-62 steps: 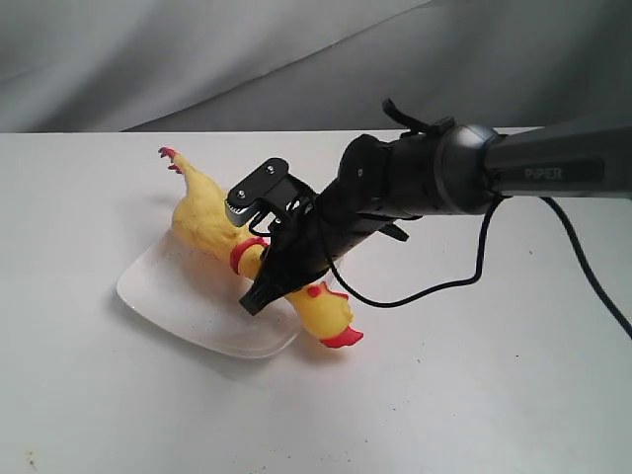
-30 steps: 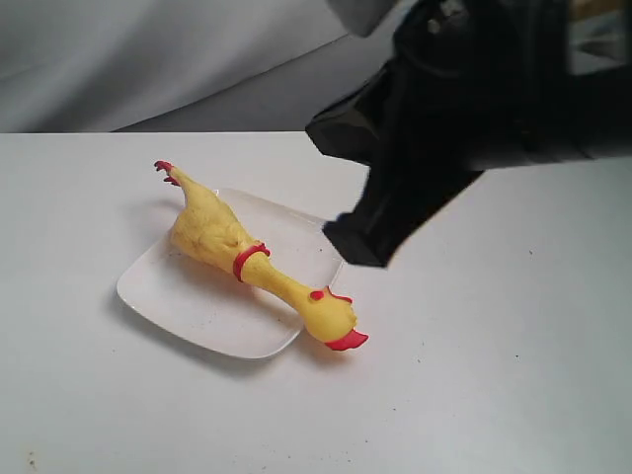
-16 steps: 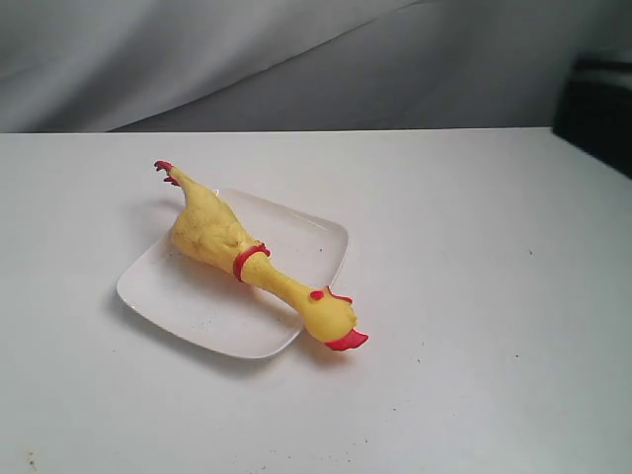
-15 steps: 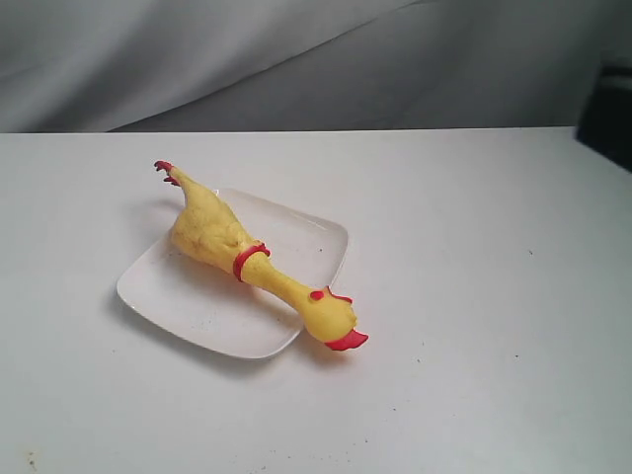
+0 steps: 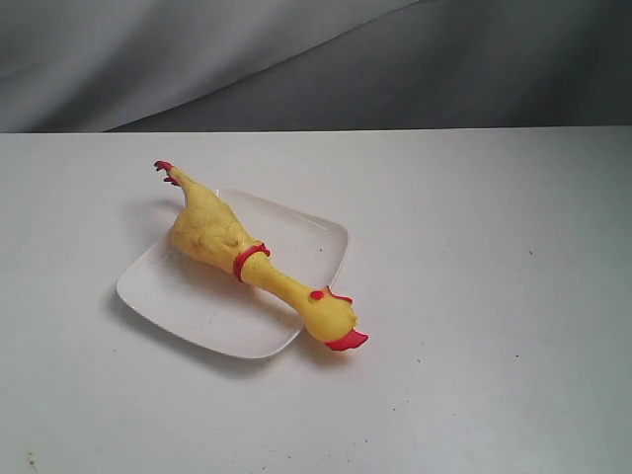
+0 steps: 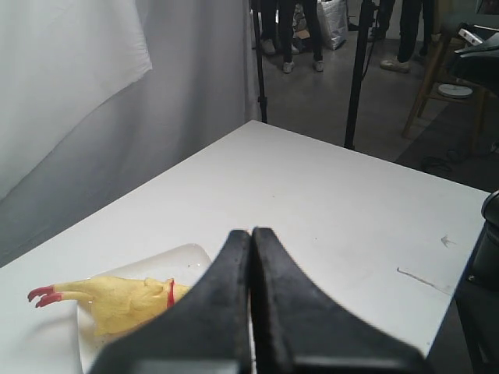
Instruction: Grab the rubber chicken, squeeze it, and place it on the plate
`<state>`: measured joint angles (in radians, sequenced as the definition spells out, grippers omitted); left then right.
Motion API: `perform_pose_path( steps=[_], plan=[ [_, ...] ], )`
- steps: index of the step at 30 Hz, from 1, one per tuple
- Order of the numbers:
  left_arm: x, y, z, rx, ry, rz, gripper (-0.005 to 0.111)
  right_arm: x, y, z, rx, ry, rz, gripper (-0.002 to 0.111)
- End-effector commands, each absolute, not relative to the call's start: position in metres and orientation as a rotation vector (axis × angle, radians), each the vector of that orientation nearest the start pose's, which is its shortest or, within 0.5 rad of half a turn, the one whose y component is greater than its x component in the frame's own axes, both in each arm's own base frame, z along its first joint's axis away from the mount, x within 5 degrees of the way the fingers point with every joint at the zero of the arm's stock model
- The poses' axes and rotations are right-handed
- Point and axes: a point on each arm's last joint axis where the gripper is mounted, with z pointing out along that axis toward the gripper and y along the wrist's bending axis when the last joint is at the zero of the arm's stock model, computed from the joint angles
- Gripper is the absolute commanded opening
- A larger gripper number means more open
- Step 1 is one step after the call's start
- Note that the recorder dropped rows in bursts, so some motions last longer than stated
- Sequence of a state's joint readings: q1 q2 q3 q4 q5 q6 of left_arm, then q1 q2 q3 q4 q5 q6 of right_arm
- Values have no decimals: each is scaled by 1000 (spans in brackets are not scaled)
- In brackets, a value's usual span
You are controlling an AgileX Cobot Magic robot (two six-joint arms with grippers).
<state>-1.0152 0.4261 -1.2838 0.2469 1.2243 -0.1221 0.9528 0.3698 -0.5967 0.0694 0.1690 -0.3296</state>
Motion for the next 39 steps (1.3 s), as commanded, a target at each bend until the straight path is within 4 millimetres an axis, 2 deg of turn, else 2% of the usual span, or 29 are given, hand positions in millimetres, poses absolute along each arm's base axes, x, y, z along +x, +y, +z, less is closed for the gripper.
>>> perform_pose_path(
  steps=[1,13,17,21,27,35,39],
  plan=[
    [3,34,467,726,1713,-536,0,41,60,371,-839,1184,579,0],
    [3,34,467,725,1714,-537,0,41,59,371,-834,1182,567,0],
    [3,34,467,727,1713,-535,0,50,52,369,-698,1269,496,0],
    [3,34,467,727,1713,-535,0,55,29,343,-404,1388,331,0],
    [3,34,467,726,1713,-536,0,44,9,286,-141,1434,142,0],
    [3,34,467,728,1712,-534,0,53,0,222,31,1576,15,0],
    [3,34,467,728,1712,-534,0,56,-3,198,78,1650,-26,0]
  ],
)
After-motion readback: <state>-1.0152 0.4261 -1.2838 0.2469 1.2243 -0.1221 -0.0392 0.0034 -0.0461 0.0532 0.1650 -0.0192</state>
